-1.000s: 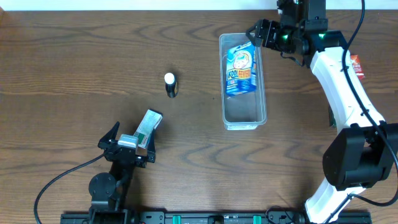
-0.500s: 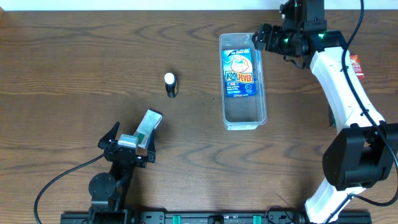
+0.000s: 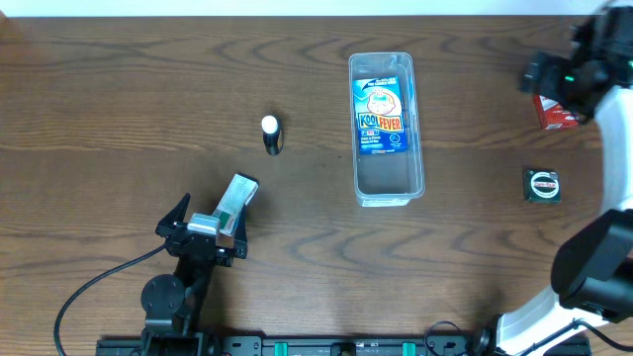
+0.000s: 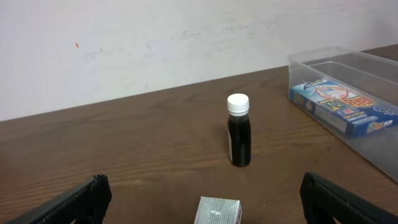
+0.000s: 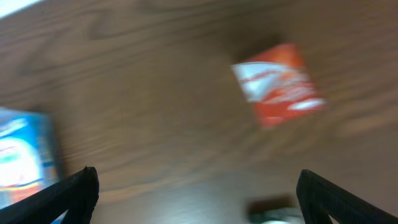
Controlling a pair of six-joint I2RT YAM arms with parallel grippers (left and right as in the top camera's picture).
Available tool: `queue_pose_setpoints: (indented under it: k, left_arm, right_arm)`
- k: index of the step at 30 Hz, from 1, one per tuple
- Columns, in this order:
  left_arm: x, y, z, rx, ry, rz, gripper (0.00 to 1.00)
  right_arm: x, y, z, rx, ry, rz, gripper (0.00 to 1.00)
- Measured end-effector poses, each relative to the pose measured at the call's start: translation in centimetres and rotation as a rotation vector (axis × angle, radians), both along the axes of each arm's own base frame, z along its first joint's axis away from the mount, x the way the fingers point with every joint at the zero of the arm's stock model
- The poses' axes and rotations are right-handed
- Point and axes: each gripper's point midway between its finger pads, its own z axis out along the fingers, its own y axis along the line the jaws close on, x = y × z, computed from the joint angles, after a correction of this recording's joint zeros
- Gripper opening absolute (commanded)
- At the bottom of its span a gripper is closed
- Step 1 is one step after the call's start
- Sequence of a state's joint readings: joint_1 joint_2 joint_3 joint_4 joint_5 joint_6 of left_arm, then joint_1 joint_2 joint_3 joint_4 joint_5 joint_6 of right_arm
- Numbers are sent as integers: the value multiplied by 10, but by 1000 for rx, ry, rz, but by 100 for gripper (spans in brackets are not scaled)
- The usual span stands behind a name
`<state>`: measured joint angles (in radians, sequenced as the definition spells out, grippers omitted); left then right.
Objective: Pack container
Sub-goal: 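Move right gripper to the red box and grasp it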
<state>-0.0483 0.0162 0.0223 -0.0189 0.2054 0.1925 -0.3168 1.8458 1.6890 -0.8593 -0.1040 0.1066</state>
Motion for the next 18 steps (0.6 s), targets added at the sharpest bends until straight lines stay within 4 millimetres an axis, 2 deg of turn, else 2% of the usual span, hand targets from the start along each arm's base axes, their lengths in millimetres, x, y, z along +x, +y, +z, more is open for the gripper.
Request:
queue_pose_setpoints:
  k: [4,10,14,18]
  left_arm:
    - [0,0,0,0,0,0,98]
    - [0,0,0,0,0,0,98]
    - [0,0,0,0,0,0,98]
    - [0,0,0,0,0,0,98]
  right_arm:
    - [-8,-37,-1,-59,3,-25,99]
    - [3,-55,-22,-161,32,62,99]
    - [16,-64,-53,-239,75,162,99]
    - [21,-69,-97,-282,152,277,99]
